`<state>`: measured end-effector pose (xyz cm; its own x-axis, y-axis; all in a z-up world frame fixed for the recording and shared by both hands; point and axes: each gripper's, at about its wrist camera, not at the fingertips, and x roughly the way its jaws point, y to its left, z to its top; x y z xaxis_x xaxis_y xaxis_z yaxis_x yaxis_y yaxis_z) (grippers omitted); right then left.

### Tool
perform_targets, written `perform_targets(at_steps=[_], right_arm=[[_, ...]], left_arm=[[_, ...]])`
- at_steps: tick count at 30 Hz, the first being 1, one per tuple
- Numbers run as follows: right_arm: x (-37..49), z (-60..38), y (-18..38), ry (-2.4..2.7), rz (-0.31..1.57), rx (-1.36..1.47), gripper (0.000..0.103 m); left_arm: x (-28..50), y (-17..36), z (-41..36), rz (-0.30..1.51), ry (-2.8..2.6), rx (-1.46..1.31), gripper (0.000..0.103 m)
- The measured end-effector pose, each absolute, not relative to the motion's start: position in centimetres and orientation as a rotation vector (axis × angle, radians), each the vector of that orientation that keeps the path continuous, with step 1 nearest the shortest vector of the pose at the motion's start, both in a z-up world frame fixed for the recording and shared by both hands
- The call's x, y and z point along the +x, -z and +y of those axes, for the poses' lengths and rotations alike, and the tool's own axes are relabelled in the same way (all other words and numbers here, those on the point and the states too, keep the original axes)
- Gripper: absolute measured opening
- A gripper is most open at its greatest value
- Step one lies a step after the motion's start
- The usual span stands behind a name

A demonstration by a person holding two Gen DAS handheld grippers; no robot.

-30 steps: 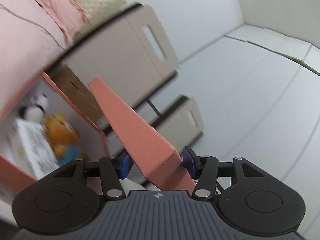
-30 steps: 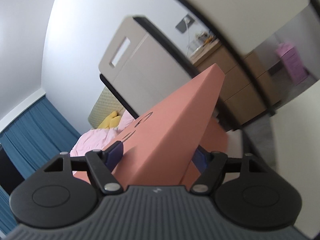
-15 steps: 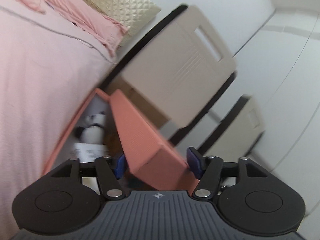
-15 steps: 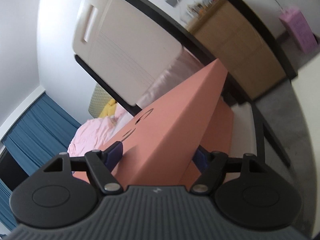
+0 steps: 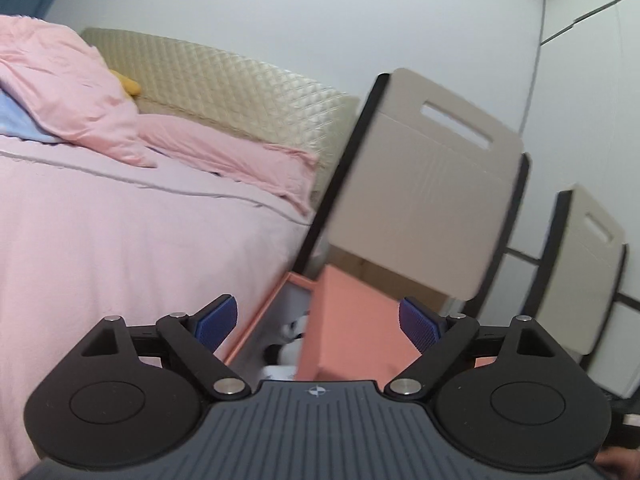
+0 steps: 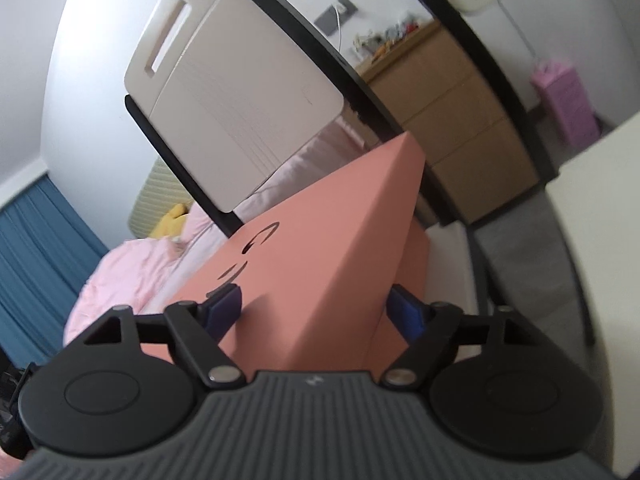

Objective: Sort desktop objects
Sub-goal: 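Flip the lid over the open pink box with the left gripper, then lower the lid onto the box and open the left gripper while the right tool presses the lid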

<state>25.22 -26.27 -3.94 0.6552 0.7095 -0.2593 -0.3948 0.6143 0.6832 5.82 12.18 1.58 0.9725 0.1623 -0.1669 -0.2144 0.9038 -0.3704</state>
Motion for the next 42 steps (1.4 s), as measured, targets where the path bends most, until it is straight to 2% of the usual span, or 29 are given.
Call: perform_targets(at_steps=[4,14,19,20,21,23,25,32,42], right_arm=[[23.6,-26.0,3.9,-0.623,0.512,0.608,0.086],[19.4,-26.7,3.7,-0.603,0.409,0.584,0.085],[19.2,-26.5,3.6,-0.617,0.366,0.562,0.075],[19.2,-26.4,3.6,-0.625,0.365,0.552,0.071],[19.3,-26.2,3.5,-0.642,0.373,0.555,0.062],[19.6,-25.7,3.4,-0.674,0.386,0.561,0.056],[19.4,-24.8,3.1,-0.681,0.379,0.532,0.057],[19.6,-24.0,2.6,-0.671,0.372,0.55,0.071],[18.5,-23.9,2.4,-0.719,0.367,0.464,0.071]], left_arm=[[6.1,-1.4,11.4,0.112,-0.197,-0.383,0.09],[6.6,-0.9,10.9,0.085,-0.22,-0.347,0.089],[8.0,-0.6,11.1,0.119,-0.158,-0.345,0.089],[8.2,-0.5,11.0,0.128,-0.153,-0.339,0.089],[8.4,-0.4,11.0,0.134,-0.15,-0.336,0.09],[8.3,-0.3,11.1,0.126,-0.18,-0.318,0.09],[8.0,-0.3,11.5,0.116,-0.171,-0.331,0.09],[7.2,-0.5,11.3,0.128,-0.153,-0.315,0.089],[5.7,-0.6,11.3,0.12,-0.207,-0.339,0.089]])
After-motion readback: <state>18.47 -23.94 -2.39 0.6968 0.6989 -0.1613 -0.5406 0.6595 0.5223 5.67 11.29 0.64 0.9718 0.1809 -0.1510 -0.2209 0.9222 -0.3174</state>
